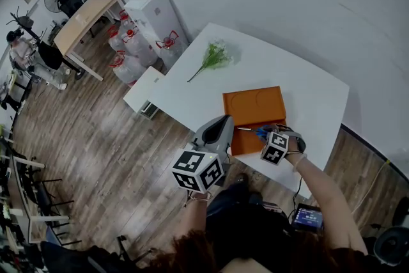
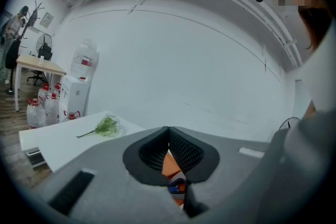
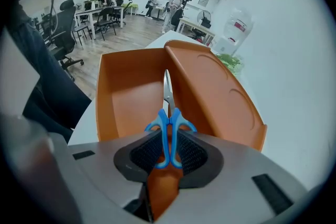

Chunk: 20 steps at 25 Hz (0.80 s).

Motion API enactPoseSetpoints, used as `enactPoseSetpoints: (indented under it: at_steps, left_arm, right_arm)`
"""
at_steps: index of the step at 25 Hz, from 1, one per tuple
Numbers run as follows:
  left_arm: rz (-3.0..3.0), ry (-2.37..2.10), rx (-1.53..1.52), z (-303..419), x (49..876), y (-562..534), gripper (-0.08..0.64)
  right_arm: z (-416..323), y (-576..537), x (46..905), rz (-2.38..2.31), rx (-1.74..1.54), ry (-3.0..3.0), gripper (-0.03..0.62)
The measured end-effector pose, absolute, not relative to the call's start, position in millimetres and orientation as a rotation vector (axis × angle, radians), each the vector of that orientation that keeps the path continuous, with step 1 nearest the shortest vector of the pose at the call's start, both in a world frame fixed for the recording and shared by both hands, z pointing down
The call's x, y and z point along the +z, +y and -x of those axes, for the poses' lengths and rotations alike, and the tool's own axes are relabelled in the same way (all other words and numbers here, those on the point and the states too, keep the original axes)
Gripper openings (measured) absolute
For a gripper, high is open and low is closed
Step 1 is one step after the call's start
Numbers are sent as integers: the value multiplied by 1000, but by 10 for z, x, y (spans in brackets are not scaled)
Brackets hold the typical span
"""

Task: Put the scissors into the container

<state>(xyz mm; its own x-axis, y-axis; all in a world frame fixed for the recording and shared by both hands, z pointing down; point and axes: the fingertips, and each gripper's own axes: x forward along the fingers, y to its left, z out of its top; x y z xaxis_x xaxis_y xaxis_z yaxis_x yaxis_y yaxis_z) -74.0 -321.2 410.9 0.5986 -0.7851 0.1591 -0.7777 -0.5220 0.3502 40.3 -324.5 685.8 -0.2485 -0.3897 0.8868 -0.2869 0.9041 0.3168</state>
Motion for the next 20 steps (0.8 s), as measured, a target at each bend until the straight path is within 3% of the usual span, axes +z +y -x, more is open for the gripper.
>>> enactPoseSetpoints:
  at_steps: [20]
  left_arm:
    - [-2434, -1229, -22, 750, 4188, -3195, 15]
  right_arm:
    - [-412, -3215, 6974, -424, 2, -1766, 81]
